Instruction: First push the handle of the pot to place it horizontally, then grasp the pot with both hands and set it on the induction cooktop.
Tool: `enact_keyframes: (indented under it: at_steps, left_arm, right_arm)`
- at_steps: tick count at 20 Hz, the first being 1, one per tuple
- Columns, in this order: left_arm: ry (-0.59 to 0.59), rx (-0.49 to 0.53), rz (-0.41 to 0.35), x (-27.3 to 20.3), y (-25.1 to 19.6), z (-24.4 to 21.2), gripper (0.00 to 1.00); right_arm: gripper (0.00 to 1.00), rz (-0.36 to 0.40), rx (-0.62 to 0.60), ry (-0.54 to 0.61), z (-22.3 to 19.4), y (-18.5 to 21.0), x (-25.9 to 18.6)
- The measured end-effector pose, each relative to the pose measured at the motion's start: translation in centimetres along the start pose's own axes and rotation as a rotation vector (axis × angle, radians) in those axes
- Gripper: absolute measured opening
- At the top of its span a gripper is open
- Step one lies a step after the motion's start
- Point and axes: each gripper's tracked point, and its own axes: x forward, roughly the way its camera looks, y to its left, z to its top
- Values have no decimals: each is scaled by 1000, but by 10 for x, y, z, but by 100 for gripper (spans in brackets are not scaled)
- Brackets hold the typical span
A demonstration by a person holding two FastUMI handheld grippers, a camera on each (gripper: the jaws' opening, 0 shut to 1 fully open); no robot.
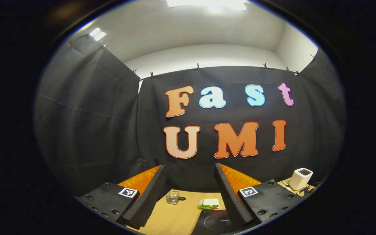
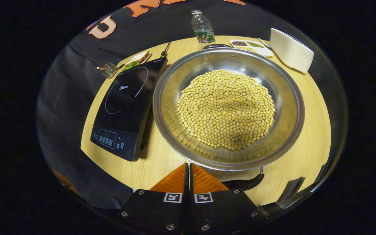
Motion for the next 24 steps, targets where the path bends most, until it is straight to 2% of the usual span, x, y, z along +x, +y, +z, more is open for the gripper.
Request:
enact_keyframes:
  at_steps: [10, 16, 21, 24]
  left_arm:
    - [0, 13, -42, 6, -31, -1, 98]
    - [50, 23, -42, 12, -28, -15, 97]
    - [73, 45, -46, 14, -28, -22, 98]
    - [81, 53, -45, 10, -25, -25, 98]
  right_arm:
    - [0, -63, 48, -24, 5, -57, -10]
    - [0, -122, 50, -29, 14, -87, -10]
    - [0, -180, -5, -8, 19, -110, -10]
    - [0, -202, 13, -5, 22, -125, -12]
